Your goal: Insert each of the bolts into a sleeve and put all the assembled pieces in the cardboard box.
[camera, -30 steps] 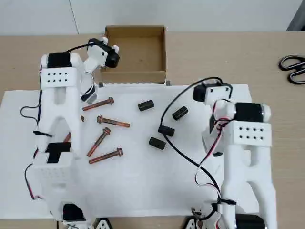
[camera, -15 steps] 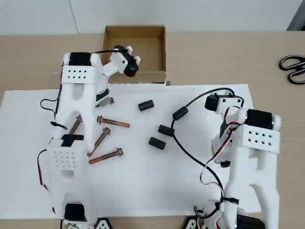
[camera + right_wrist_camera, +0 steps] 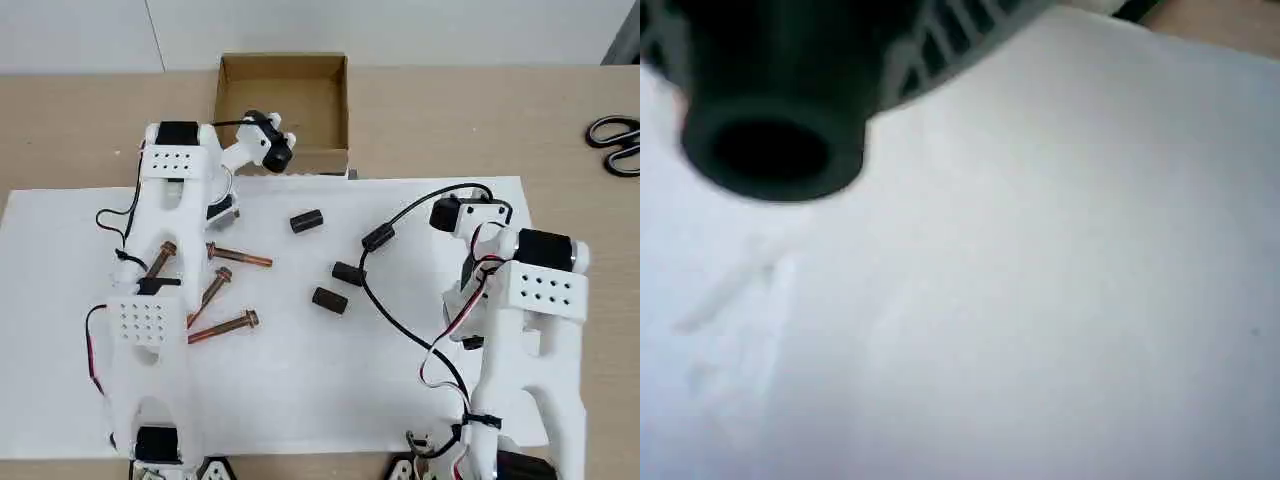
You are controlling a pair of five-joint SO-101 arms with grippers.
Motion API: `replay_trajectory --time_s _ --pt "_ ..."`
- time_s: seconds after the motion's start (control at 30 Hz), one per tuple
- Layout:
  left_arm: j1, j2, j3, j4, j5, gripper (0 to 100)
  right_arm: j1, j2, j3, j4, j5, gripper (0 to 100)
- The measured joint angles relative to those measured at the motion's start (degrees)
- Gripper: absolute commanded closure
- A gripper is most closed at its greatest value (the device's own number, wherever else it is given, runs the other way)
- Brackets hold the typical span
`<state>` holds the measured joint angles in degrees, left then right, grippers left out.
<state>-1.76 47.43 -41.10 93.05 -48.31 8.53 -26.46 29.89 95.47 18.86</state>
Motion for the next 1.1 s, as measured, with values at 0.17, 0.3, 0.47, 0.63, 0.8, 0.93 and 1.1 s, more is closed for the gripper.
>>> replay_trajectory --time_s 0.17,0.3,0.47,0.63,0.8,0.93,1.1 --pt "0.00 1.85 -0.35 -1.41 -0.35 89 0.00 0.00 0.00 0.00 0.00 99.3" --pt "0.09 2.99 -0.97 -1.41 -0.35 90 0.00 0.00 0.00 0.00 0.00 99.3" --pt "0.26 3.60 -1.41 -1.32 -0.35 100 0.00 0.00 0.00 0.00 0.00 99.3" --pt "0.44 3.78 -1.32 -1.23 -0.26 100 0.00 0.00 0.00 0.00 0.00 99.3" --pt "0.44 4.84 -7.65 4.31 -0.26 100 0.00 0.00 0.00 0.00 0.00 99.3" --pt "-0.18 5.36 -16.62 5.71 3.25 100 0.00 0.00 -0.26 0.00 0.00 99.4" --pt "0.00 1.32 -19.96 5.80 7.38 100 0.00 0.00 -6.07 1.76 0.00 99.5"
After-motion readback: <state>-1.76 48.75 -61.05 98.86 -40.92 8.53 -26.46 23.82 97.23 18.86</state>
